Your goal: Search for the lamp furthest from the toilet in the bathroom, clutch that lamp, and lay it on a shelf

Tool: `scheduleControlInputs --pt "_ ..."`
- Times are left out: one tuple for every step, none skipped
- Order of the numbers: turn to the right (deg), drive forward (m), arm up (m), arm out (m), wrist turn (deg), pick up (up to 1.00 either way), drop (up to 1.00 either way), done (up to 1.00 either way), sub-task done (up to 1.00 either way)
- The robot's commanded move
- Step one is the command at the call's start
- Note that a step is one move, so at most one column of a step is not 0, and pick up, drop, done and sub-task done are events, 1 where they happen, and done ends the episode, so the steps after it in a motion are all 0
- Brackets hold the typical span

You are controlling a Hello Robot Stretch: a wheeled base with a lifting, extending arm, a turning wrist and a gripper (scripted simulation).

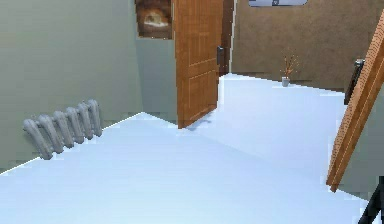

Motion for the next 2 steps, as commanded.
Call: scheduleControlInputs --pt "0.0 0.0 0.0 0.0 45.0 0.0 0.0 0.0 0.0" --pt "0.0 0.0 0.0 0.0 18.0 0.0 0.0 0.0 0.0"
